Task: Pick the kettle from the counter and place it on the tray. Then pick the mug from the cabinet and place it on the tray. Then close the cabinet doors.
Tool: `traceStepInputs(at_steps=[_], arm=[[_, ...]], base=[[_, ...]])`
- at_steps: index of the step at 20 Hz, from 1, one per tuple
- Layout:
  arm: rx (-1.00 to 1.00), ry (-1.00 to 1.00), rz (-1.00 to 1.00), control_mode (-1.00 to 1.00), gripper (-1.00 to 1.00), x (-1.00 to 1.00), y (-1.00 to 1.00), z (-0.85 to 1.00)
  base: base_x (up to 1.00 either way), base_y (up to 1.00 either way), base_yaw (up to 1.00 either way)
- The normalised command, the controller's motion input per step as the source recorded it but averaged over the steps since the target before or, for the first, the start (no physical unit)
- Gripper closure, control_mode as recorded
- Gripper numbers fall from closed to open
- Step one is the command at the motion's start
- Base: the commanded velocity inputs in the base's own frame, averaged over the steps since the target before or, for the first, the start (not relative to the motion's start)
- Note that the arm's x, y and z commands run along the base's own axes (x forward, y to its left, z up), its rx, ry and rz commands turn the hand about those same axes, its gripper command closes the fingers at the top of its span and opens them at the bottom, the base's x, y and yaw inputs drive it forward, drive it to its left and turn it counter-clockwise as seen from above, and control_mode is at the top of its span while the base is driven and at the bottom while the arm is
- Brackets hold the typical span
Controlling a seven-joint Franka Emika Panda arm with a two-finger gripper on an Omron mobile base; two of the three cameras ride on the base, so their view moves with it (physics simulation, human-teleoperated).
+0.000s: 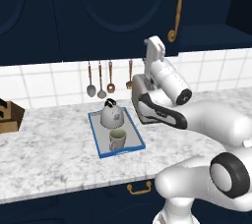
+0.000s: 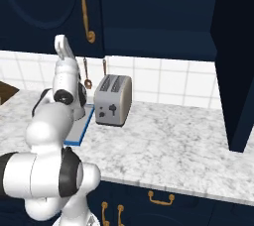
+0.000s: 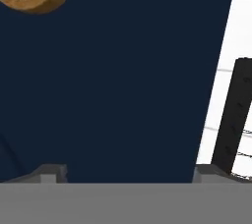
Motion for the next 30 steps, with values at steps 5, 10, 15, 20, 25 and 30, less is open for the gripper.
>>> traceStepInputs(at_steps=[5, 10, 15, 20, 25, 30], arm=[[0.00, 0.05, 0.01, -1.00, -1.00, -0.58, -0.08, 0.37], [-0.04, 0.28, 0.00, -1.00, -1.00, 0.00, 0.00, 0.30], [0.00, 0.23, 0.00, -1.00, -1.00, 0.74, 0.00, -0.04], [-0.03, 0.15, 0.00, -1.00, -1.00, 0.61, 0.05, -0.37], [-0.20, 0.27, 0.00, -1.00, -1.00, 0.28, 0.10, -0.88], [-0.15, 0.38, -0.01, -1.00, -1.00, -0.14, -0.02, -0.82]], base=[[0.00, 0.00, 0.00], [0.00, 0.00, 0.00], [0.00, 0.00, 0.00], [0.00, 0.00, 0.00], [0.00, 0.00, 0.00], [0.00, 0.00, 0.00]])
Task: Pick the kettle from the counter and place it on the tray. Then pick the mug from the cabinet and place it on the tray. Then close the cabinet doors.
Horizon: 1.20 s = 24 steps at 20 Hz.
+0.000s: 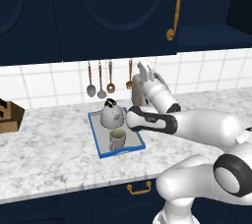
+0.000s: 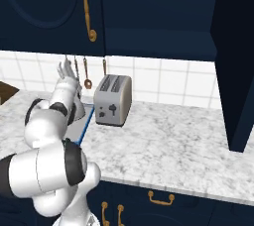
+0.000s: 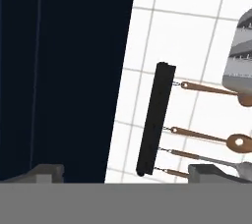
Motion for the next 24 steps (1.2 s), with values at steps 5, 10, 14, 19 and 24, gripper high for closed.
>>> traceStepInputs(at_steps=[5, 10, 14, 19, 24], arm=[[0.00, 0.05, -0.01, -1.00, -1.00, -0.73, -0.17, 0.60], [0.00, 0.03, 0.00, -1.00, -1.00, -0.60, -0.10, 0.89], [0.01, 0.15, 0.00, -1.00, -1.00, -0.64, -0.40, 0.60], [0.01, 0.33, 0.00, -1.00, -1.00, -0.64, -0.68, 0.15], [0.01, 0.18, 0.00, -1.00, -1.00, -0.58, -0.81, 0.00]], base=[[0.00, 0.00, 0.00], [0.00, 0.00, 0.00], [0.00, 0.00, 0.00], [0.00, 0.00, 0.00], [0.00, 0.00, 0.00]])
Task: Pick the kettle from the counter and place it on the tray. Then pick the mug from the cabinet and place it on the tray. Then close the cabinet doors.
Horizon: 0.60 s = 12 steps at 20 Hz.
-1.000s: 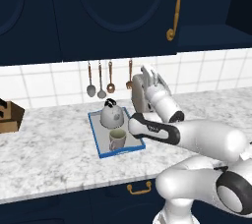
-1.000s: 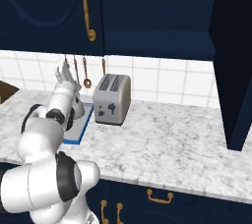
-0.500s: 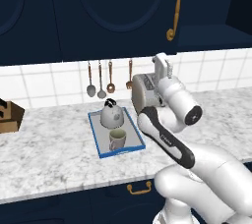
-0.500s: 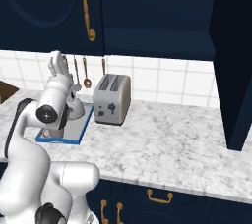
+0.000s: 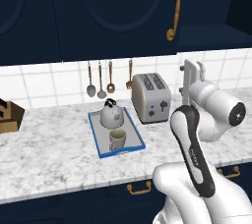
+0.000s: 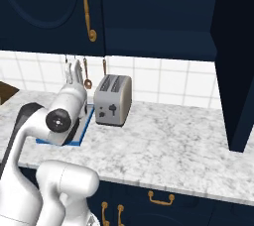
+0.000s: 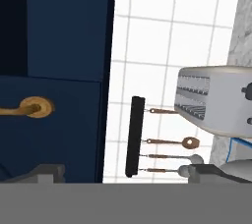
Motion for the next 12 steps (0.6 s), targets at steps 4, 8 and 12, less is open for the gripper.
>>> traceStepInputs(at_steps=[4, 8, 12], arm=[[0.04, 0.02, -0.03, -1.00, -1.00, -0.48, -0.65, -0.19], [0.06, 0.00, -0.05, -1.00, -1.00, -0.45, -0.63, -0.36], [0.04, -0.02, -0.01, -1.00, -1.00, -0.16, -0.44, -0.33]], base=[[0.00, 0.00, 0.00], [0.00, 0.00, 0.00], [0.00, 0.00, 0.00]])
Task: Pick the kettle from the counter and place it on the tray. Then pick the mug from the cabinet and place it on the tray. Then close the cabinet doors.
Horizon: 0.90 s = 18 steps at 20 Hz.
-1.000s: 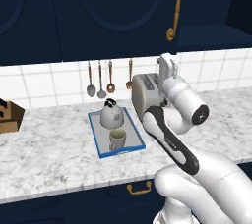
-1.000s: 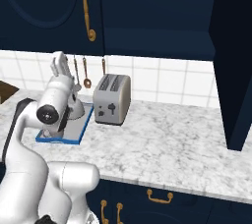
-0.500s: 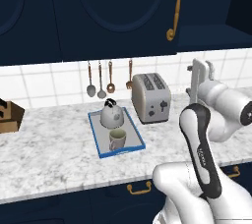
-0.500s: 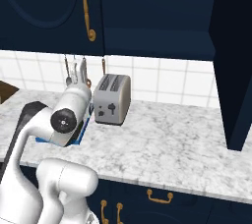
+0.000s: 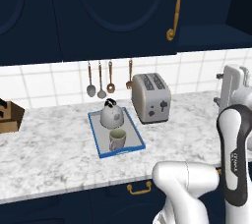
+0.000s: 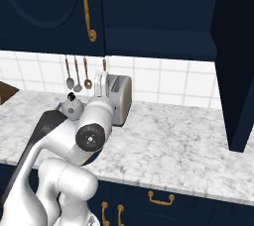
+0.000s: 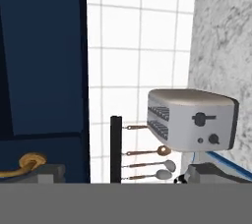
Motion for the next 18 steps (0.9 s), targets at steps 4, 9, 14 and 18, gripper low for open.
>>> traceStepInputs(at_steps=[4, 9, 14, 18], arm=[[0.00, 0.00, -0.01, -1.00, -1.00, 0.03, -0.02, -0.22], [0.03, 0.01, 0.03, -1.00, -1.00, 0.13, -0.29, -0.23], [0.09, 0.00, 0.00, -1.00, -1.00, 0.00, -0.77, -0.18], [0.08, -0.16, 0.00, -1.00, -1.00, -0.13, -0.81, 0.00]], base=[[0.00, 0.00, 0.00], [0.00, 0.00, 0.00], [0.00, 0.00, 0.00], [0.00, 0.00, 0.00]])
